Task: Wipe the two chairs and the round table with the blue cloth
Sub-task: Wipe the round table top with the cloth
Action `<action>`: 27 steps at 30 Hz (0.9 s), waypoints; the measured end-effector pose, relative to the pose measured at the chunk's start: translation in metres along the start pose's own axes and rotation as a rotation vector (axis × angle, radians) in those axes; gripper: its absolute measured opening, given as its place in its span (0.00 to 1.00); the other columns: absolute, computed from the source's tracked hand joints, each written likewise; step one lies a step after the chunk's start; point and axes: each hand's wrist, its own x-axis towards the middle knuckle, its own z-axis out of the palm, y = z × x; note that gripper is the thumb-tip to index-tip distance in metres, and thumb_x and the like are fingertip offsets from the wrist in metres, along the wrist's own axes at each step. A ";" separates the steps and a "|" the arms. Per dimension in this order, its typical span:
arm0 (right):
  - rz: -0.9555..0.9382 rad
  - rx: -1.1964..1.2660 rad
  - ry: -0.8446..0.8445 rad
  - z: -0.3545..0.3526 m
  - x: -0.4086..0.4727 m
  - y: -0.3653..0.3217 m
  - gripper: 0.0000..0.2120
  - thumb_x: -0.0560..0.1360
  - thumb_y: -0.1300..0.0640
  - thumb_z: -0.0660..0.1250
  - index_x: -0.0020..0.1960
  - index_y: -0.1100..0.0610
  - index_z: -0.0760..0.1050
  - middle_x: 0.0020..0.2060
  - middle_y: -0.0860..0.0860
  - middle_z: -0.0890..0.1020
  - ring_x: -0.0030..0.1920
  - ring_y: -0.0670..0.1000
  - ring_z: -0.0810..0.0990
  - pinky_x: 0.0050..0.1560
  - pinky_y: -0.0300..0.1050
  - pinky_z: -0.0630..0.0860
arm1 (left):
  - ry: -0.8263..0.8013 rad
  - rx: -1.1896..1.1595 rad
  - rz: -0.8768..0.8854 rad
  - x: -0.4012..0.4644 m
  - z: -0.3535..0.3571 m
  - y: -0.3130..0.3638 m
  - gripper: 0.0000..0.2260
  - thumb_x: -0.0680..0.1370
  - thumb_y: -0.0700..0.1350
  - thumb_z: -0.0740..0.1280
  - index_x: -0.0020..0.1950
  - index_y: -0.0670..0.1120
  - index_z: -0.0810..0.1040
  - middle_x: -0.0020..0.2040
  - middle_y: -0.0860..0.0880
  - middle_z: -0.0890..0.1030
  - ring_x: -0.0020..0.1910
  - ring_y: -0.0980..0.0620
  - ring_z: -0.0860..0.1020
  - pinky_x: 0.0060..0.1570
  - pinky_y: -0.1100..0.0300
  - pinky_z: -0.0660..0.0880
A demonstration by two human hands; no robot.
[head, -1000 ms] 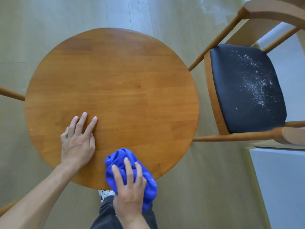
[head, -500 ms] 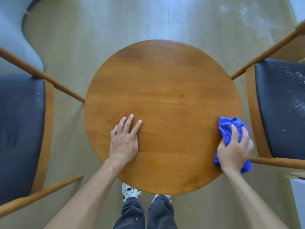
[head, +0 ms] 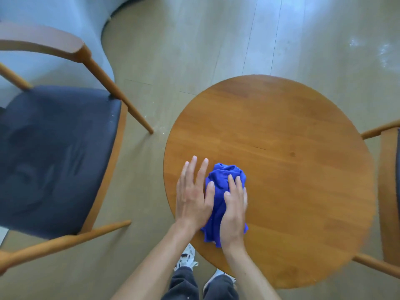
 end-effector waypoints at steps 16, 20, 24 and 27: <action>-0.356 -0.948 0.260 -0.116 0.067 0.093 0.27 0.76 0.48 0.52 0.69 0.61 0.70 0.73 0.58 0.67 0.73 0.60 0.61 0.71 0.62 0.57 | -0.027 0.285 0.232 -0.055 0.042 -0.007 0.25 0.66 0.46 0.71 0.63 0.54 0.75 0.73 0.47 0.66 0.72 0.35 0.64 0.59 0.40 0.72; -0.349 -0.964 0.267 -0.112 0.068 0.092 0.28 0.75 0.47 0.51 0.69 0.61 0.69 0.72 0.59 0.67 0.74 0.61 0.61 0.70 0.63 0.57 | 0.122 0.252 0.132 -0.003 0.007 -0.041 0.26 0.66 0.45 0.71 0.64 0.53 0.74 0.72 0.44 0.68 0.72 0.33 0.62 0.62 0.38 0.70; -0.341 -0.978 0.300 -0.110 0.068 0.092 0.28 0.75 0.48 0.52 0.69 0.62 0.69 0.72 0.59 0.67 0.73 0.61 0.61 0.70 0.64 0.58 | 0.201 0.244 -0.049 0.104 -0.020 -0.048 0.26 0.68 0.43 0.72 0.66 0.49 0.75 0.75 0.44 0.64 0.73 0.33 0.57 0.70 0.40 0.62; -0.337 -0.991 0.302 -0.109 0.069 0.092 0.28 0.74 0.48 0.52 0.69 0.61 0.69 0.72 0.59 0.67 0.73 0.61 0.61 0.70 0.64 0.58 | 0.165 0.253 -0.138 0.162 -0.021 -0.032 0.25 0.72 0.45 0.68 0.69 0.51 0.72 0.77 0.47 0.60 0.74 0.37 0.53 0.72 0.44 0.58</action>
